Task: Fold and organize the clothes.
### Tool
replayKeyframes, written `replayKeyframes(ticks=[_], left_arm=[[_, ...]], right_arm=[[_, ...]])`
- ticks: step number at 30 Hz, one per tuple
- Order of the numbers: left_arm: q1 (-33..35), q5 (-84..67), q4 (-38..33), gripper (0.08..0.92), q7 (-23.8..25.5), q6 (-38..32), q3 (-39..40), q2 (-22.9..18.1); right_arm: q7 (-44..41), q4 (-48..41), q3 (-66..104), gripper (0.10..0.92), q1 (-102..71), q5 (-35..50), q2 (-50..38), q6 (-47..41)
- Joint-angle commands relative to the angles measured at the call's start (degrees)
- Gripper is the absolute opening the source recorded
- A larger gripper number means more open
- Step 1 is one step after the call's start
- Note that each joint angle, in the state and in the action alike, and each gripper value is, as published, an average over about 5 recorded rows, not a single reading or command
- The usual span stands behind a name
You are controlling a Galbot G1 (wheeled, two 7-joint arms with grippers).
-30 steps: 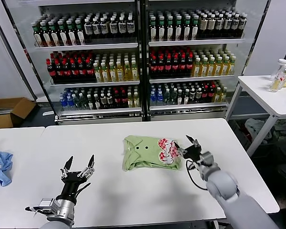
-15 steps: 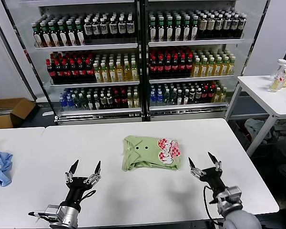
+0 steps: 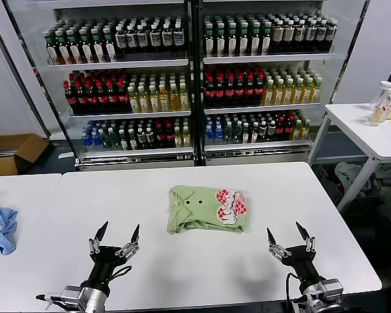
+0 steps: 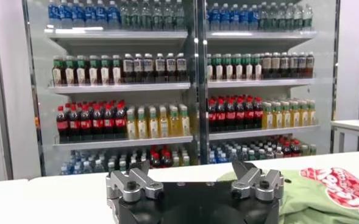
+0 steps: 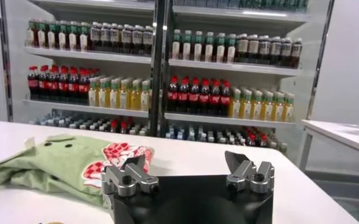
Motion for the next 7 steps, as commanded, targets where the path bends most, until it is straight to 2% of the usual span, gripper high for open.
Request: replayKeyframes(ticks=[1,7], left_arm=[[1.16,1.48,-1.15,0.823,0.04,1.44,-0.25,-0.14],[1.72,1.84,-1.38,0.822,0.17,1.93,-0.2,-0.73]], right_arm=[[0.69,2.4,1.64,0.822,-3.77,-2.39,1.39,2.25],[2.04,2.74,1.63,0.823,-4.13,-2.54,1.2,3.62]])
